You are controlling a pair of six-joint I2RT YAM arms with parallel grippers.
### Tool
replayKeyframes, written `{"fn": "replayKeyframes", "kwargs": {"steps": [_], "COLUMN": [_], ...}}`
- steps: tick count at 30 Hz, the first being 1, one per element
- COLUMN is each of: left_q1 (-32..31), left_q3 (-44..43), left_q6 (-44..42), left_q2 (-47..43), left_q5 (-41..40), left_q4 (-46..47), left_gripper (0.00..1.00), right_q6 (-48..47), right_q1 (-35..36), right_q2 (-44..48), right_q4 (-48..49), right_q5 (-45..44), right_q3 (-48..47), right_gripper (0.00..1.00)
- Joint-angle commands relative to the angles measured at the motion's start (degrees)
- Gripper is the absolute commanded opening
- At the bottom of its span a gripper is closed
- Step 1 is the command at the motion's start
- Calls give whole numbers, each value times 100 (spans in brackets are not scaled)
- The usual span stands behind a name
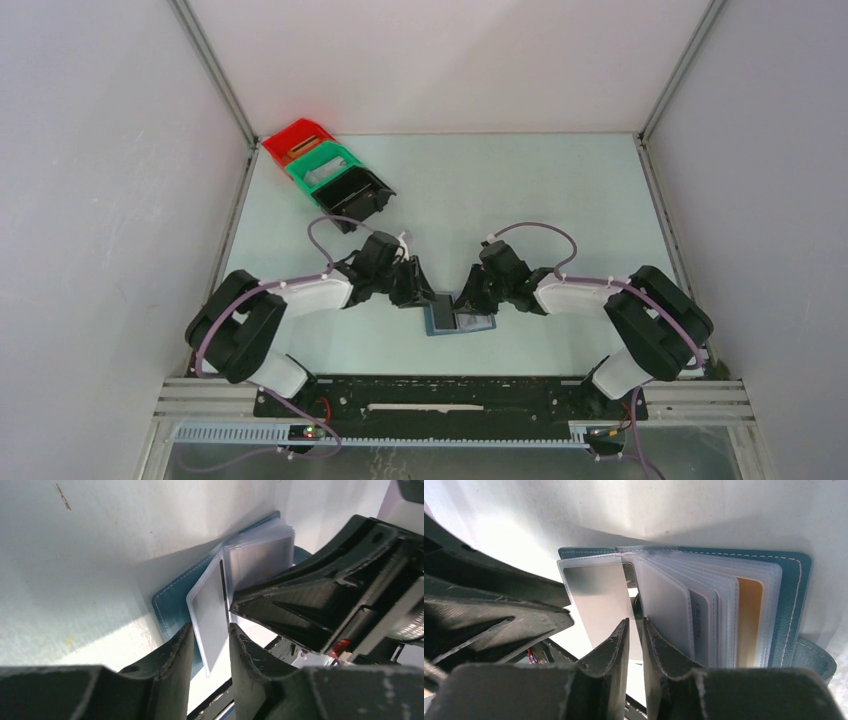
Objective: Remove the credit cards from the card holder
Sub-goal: Remove the credit card from the card holder.
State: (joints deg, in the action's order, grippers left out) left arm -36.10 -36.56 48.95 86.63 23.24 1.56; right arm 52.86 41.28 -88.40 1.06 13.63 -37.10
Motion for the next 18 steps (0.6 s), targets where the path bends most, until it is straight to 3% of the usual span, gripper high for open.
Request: {"fn": "replayKeyframes", "kwargs": {"steps": [1,10,18], "left_q1": [-43,-226,-257], "left_q3": [-220,-163,-92], "left_q6": [-254,-184,-121], "left_q2": [-528,-560,-10], "left_q5": [-232,-94,-162], "left_q4": [-251,168,434], "left_gripper": [37,39,39], "right_q6": [30,66,58], "right_q1": [-32,-33,-32], "right_q2": [-91,-99,-36], "right_q4": [-80,-80,-309], "right_q5": [-349,-420,-458], "right_q3": [-109,-104,-104], "right_gripper": [24,24,24]}}
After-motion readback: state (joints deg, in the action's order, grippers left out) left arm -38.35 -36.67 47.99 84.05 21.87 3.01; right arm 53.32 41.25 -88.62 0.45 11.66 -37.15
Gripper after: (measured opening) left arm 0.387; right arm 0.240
